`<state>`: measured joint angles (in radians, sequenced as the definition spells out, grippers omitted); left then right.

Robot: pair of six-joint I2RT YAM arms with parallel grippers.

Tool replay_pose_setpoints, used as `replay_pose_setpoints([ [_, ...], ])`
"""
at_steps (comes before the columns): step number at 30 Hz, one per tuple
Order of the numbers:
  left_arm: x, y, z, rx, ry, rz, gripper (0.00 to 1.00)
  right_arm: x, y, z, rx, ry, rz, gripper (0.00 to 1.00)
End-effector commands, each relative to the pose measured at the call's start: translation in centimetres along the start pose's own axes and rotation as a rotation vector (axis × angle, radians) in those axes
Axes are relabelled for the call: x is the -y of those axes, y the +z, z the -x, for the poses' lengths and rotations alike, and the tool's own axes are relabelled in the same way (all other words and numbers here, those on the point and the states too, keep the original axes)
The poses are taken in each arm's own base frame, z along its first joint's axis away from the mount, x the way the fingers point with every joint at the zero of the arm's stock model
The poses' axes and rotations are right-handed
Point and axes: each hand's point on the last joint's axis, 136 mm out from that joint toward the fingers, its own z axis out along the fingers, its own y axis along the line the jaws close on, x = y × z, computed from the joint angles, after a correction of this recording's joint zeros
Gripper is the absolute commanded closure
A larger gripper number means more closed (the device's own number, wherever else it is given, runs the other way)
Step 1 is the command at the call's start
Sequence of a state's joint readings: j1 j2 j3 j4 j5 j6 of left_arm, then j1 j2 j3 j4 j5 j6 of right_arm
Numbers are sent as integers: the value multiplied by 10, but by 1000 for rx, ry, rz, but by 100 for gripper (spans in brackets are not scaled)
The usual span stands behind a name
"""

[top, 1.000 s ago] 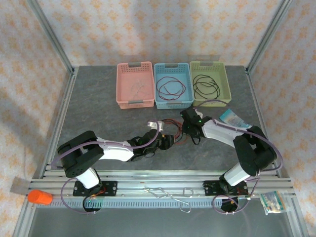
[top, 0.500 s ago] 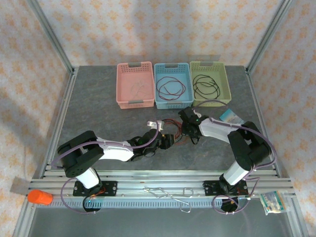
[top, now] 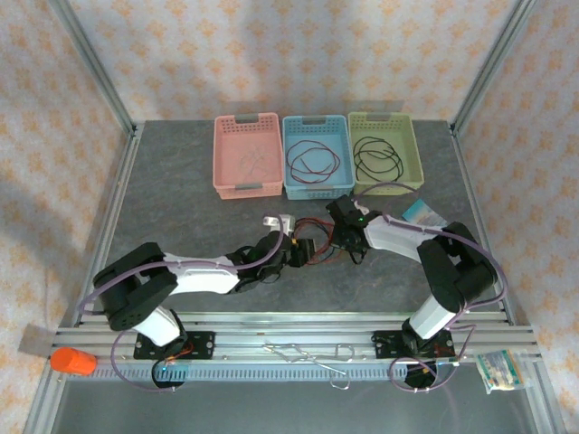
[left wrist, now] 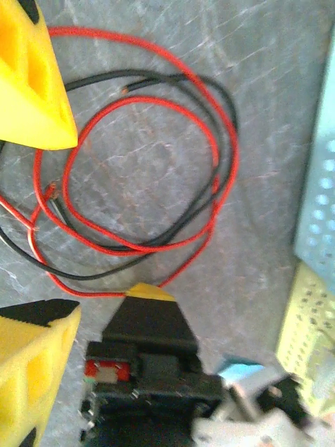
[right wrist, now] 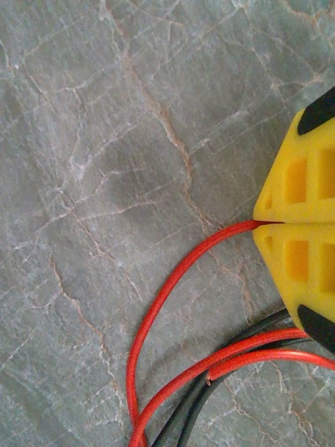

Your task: Untangle the cables

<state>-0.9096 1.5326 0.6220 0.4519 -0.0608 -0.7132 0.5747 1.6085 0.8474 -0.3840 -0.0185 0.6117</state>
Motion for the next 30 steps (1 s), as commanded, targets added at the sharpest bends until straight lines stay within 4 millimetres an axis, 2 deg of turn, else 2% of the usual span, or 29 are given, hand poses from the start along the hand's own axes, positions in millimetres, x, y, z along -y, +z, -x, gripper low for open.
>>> replay_pose_setpoints([
  [1,-1,-12,31,73,46,42,40,10,-24,13,63,-28,-46,98],
  [6,-12,-21,56,106,61,70,37,5,-67,36,177,-95,13,100],
  [11,-15,-24,71,112,89,65,31,4,-110,53,274,-140,61,100],
  [18,7,-22,91,115,188,11,27,-15,-176,70,410,-198,239,100],
  [22,20,-20,101,119,257,-11,26,-22,-201,75,459,-231,311,100],
  [30,29,-8,113,110,300,-13,25,-35,-238,74,528,-298,445,100],
])
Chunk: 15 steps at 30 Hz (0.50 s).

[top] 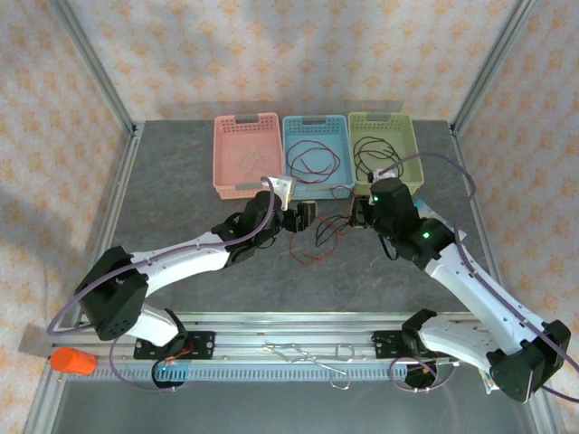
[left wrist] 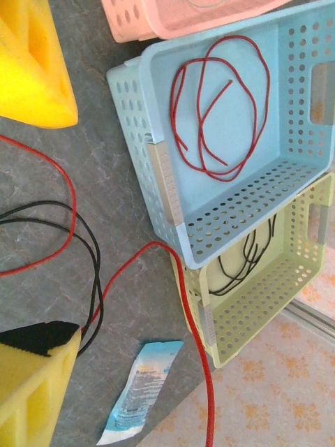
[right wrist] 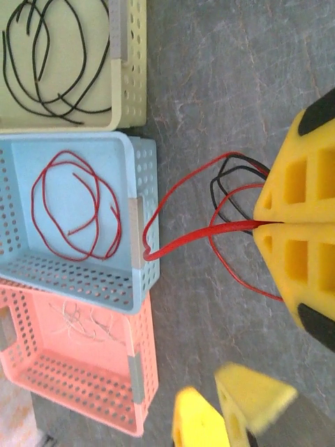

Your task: Untangle the cables

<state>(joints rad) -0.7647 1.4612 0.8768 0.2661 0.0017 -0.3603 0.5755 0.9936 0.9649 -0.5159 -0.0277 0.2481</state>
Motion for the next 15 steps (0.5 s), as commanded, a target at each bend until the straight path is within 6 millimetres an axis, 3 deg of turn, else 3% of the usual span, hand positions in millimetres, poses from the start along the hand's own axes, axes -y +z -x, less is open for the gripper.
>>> replay_pose_setpoints([
  [1,1,6,0,-29,41,-9,25,-19,-20,21,70,-44,97,100],
  [6,2,11,3,-16,63,-6,23,-31,-33,25,91,-92,174,100],
  [11,7,19,12,9,193,-12,10,-35,-36,25,85,-114,194,100],
  [15,8,28,22,20,279,5,8,-39,-40,25,86,-117,220,100],
])
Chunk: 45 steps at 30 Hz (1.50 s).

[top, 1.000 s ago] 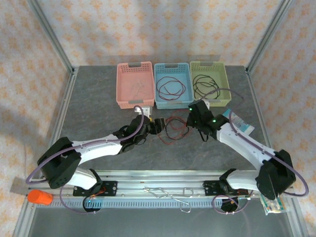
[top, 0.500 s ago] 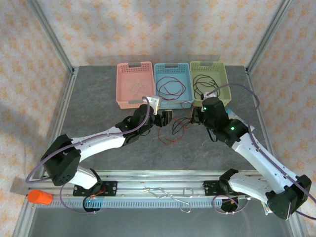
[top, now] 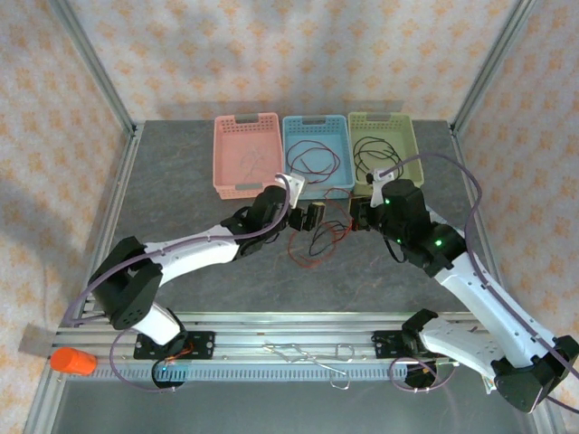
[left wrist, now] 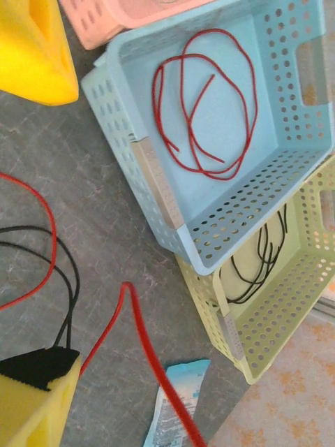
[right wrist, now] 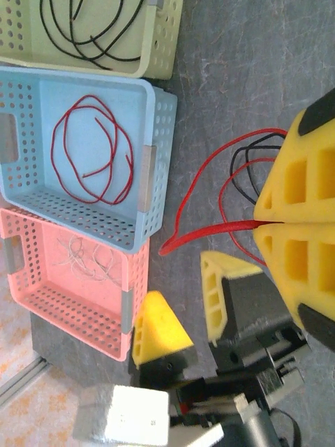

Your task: Untangle the cables

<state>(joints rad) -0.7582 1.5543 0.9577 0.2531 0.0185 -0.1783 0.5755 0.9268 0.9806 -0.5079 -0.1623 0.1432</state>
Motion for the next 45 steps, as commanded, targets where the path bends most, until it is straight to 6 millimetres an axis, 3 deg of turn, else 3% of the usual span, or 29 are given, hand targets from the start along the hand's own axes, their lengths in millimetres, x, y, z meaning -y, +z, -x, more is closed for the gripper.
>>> replay_pose_setpoints([
  [1,2,9,22,39,110,9,8,-14,-13,19,60,-25,58,100],
  [7,14,26,25,21,142,-36,11,-17,-14,18,52,-24,78,100],
  [11,20,32,30,22,138,-63,27,-12,-13,16,50,-21,53,100],
  [20,37,25,30,36,84,-163,68,4,-12,13,55,6,-31,100],
  [27,36,15,31,37,54,-165,79,16,-16,19,78,23,-106,100],
  [32,31,-2,45,63,28,-138,100,14,-23,28,106,40,-103,100],
  [40,19,-34,89,112,19,-51,100,8,-52,72,200,66,-119,100],
  [45,13,-51,120,144,21,9,100,-11,-68,103,249,62,-57,100],
])
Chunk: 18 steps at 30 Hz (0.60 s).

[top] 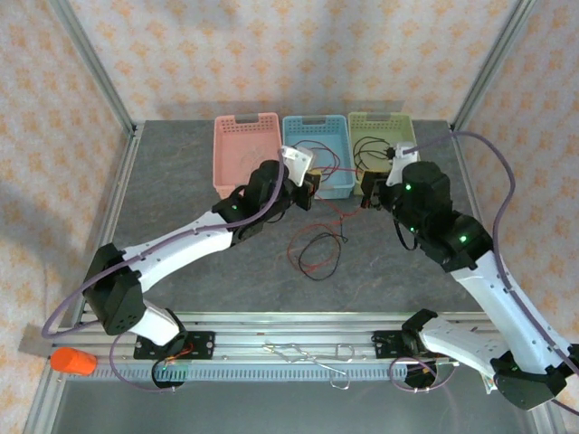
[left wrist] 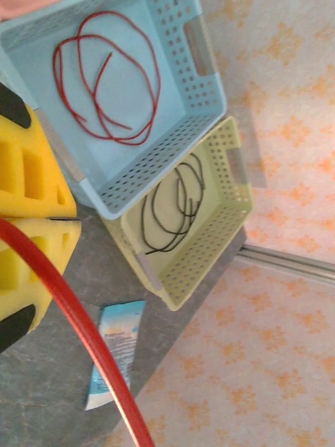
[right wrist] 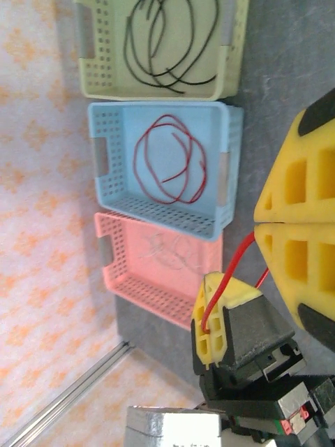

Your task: Untangle the cables

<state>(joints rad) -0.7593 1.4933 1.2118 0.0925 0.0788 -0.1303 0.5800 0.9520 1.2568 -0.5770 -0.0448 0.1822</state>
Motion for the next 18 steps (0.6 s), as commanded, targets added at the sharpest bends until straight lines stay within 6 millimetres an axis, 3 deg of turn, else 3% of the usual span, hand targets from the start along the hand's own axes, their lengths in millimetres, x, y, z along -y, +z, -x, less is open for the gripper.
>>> replay_pose_setpoints([
  [1,-21,-16,24,8,-6,123,100,-5,-12,22,45,11,4,99],
  [7,-40,-22,39,-1,-37,224,100,-12,-33,34,143,74,83,57],
  [8,-43,-22,39,-4,-43,235,100,-11,-38,34,164,84,90,47],
  [11,-50,-23,39,-9,-56,252,100,2,-50,27,224,111,75,30],
  [15,-56,-25,42,-1,-78,264,100,31,-45,-3,241,148,-17,20],
  [18,-57,-26,44,4,-96,259,100,48,-29,-37,219,132,-61,18],
])
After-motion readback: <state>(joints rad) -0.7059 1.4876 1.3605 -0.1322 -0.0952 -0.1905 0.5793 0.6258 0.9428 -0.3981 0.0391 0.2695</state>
